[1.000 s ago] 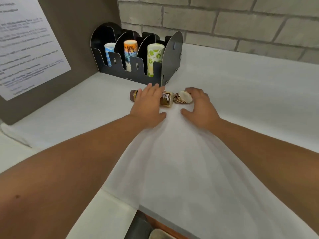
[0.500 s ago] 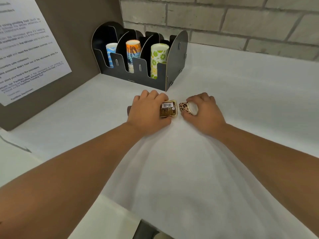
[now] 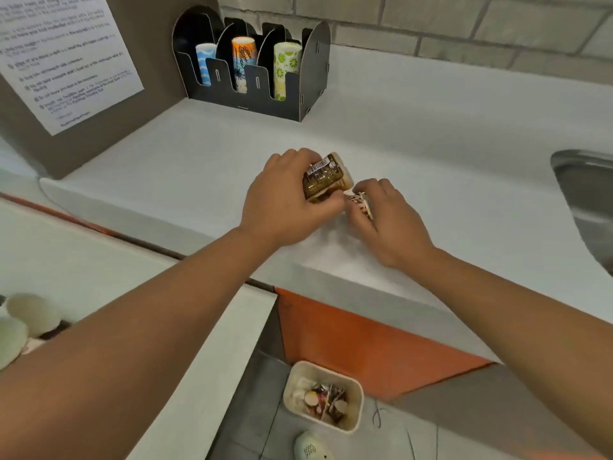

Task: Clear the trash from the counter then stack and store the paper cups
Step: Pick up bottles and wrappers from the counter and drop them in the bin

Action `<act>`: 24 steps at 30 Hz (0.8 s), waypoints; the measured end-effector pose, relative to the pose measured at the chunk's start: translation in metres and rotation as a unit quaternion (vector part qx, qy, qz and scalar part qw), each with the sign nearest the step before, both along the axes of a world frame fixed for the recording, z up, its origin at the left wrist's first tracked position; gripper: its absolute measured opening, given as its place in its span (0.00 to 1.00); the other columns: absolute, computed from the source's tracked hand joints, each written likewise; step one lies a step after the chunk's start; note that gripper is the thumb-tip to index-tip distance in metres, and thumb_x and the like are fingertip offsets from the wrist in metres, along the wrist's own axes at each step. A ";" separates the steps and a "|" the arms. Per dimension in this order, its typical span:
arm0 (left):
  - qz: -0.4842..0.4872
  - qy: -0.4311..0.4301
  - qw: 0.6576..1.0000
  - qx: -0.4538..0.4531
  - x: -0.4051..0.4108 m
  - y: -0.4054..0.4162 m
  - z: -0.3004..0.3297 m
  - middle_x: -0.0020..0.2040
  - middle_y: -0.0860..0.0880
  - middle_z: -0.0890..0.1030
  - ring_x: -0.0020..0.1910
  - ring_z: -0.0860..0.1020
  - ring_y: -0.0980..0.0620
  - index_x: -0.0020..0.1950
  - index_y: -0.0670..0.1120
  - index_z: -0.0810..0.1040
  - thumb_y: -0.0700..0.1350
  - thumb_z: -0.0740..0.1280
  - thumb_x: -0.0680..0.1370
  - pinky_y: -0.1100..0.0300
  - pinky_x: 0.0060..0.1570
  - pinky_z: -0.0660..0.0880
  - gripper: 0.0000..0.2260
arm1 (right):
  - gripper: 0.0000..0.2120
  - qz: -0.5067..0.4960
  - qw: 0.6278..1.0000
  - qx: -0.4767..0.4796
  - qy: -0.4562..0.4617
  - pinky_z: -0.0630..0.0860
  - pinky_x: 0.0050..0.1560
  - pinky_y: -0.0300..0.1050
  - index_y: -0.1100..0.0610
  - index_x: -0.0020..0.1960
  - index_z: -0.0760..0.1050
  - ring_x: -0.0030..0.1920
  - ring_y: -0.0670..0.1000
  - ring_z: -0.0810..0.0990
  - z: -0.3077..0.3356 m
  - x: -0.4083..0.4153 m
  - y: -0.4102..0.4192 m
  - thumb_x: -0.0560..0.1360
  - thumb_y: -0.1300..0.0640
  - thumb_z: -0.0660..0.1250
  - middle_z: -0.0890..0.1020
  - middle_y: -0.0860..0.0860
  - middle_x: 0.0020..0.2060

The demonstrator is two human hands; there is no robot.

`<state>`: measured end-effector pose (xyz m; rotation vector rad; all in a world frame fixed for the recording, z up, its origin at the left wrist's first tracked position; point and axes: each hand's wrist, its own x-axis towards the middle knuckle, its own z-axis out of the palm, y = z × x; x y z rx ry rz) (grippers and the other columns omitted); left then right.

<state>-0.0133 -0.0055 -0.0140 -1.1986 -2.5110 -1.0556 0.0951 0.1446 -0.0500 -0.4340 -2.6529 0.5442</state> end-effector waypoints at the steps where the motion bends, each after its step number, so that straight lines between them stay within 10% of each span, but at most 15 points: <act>1: -0.006 -0.018 1.000 0.013 0.017 -0.007 0.002 0.48 0.58 0.75 0.50 0.72 0.55 0.57 0.53 0.73 0.59 0.67 0.71 0.58 0.43 0.71 0.18 | 0.19 0.004 1.000 0.009 0.002 0.70 0.43 0.47 0.54 0.64 0.69 0.52 0.52 0.73 0.001 0.016 -0.010 0.80 0.43 0.55 0.74 0.52 0.55; 14: -0.010 -0.122 0.982 0.145 0.156 -0.067 -0.059 0.50 0.57 0.79 0.49 0.78 0.54 0.62 0.57 0.69 0.58 0.62 0.73 0.51 0.45 0.77 0.19 | 0.22 0.102 0.993 -0.029 -0.044 0.73 0.41 0.50 0.56 0.61 0.70 0.47 0.52 0.75 -0.056 0.141 -0.080 0.77 0.44 0.50 0.76 0.52 0.52; 24: 0.015 -0.211 0.973 0.090 0.199 -0.072 -0.254 0.56 0.55 0.76 0.56 0.75 0.57 0.65 0.54 0.67 0.60 0.66 0.74 0.60 0.51 0.76 0.22 | 0.25 0.132 0.939 -0.167 -0.271 0.73 0.54 0.54 0.53 0.69 0.65 0.53 0.55 0.74 -0.322 0.174 -0.077 0.79 0.38 0.52 0.75 0.56 0.57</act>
